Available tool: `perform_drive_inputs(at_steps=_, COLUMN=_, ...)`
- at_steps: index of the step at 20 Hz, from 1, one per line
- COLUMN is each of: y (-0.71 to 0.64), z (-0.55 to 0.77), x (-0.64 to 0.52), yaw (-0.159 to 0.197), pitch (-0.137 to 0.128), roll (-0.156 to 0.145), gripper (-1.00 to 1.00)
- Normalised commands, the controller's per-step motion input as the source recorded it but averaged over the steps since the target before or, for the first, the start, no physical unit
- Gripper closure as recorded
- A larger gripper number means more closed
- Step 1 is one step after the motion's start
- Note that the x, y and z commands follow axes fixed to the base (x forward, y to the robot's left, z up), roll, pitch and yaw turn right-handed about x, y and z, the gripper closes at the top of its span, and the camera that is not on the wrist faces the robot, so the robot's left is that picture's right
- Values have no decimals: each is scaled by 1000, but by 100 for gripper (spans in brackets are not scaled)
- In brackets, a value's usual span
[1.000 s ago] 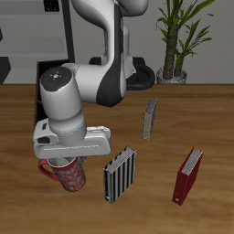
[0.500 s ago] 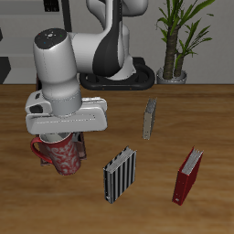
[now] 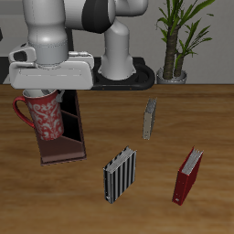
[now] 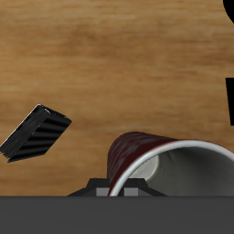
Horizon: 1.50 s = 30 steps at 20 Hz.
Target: Place the red mug into the right desk caddy's right compartment
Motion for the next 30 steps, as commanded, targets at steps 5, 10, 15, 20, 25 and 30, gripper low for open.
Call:
perform_drive_inputs(at_steps=5, y=-167, z=612, x=-488, yaw=-46, pitch=-50, roll=-35, gripper=100)
perform_drive_inputs(at_steps=10, y=-39, z=599, x=-549, yaw=-39, pitch=-44, roll=-19, gripper=100)
perform_drive_inputs(at_steps=15, y=-205, z=459, x=-444, yaw=-44, pitch=-42, roll=-53, gripper=100)
perform_drive_inputs(at_steps=20, y=-297, z=407, x=-511, yaw=-49, pitch=-24, roll=-58, gripper=100)
perform_drive_inputs(at_steps=25, y=-198, z=308, x=-633, yaw=19, pitch=-1, roll=-28, gripper=100)
perform_drive_inputs(at_steps=30, y=-264, z=262, x=-541, yaw=-52, pitch=1, roll=-45, gripper=100)
